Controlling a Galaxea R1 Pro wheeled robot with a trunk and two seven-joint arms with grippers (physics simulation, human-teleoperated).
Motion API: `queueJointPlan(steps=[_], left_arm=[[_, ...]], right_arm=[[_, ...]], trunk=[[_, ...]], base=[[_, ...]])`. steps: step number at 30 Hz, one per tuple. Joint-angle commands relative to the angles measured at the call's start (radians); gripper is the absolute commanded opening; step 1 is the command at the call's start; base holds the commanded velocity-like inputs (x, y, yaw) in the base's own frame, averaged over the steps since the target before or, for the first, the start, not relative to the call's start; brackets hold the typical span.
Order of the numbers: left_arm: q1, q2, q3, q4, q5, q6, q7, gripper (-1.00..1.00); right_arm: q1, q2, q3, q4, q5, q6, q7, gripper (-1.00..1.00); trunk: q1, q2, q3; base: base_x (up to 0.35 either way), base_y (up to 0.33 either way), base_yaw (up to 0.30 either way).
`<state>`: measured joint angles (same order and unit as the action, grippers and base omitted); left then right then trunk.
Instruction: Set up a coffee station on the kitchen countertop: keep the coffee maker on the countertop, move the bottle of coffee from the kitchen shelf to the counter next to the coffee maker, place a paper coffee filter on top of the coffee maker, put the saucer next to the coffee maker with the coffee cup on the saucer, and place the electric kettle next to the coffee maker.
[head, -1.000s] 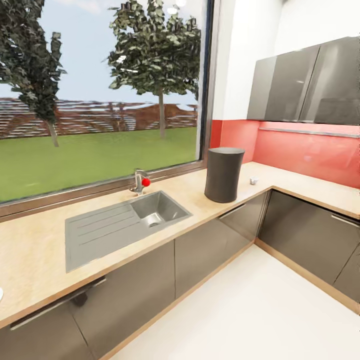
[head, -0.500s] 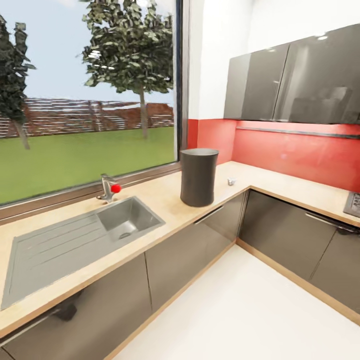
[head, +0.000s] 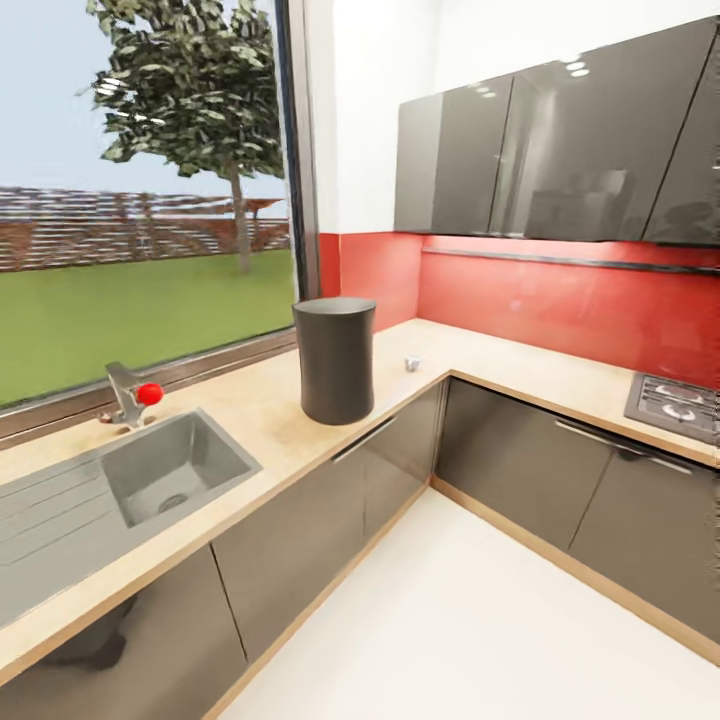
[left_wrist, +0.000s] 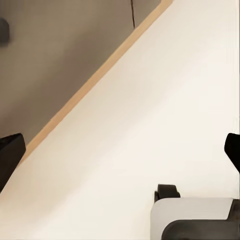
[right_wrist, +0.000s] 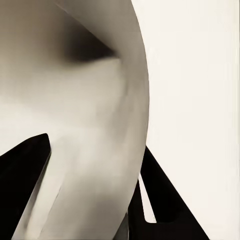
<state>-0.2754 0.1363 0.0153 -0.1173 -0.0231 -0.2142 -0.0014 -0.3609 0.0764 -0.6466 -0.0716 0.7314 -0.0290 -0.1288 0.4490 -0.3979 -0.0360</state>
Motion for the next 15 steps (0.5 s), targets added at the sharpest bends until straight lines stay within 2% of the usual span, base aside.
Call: queueJointPlan(steps=[1,15], left_arm=[[-0.001,0.0,0.002,0.001,-0.002,-0.004,0.0,1.0],[-0.001,0.0,0.002,0.001,-0.002,-0.004,0.0,1.0]], right_arm=[[-0.001,0.0,-0.008,0.001,0.008,-0.003,-0.003,-1.0],[-0.001,0.0,-0.008,0.001,0.009,-0.002,-0.003,-1.0]], trunk=[[0.001,-0.002,-0.004],[0.001,-0.002,-0.022]], base=[[0.267,-0.23,-0.192],[0.267,-0.23,-0.178]])
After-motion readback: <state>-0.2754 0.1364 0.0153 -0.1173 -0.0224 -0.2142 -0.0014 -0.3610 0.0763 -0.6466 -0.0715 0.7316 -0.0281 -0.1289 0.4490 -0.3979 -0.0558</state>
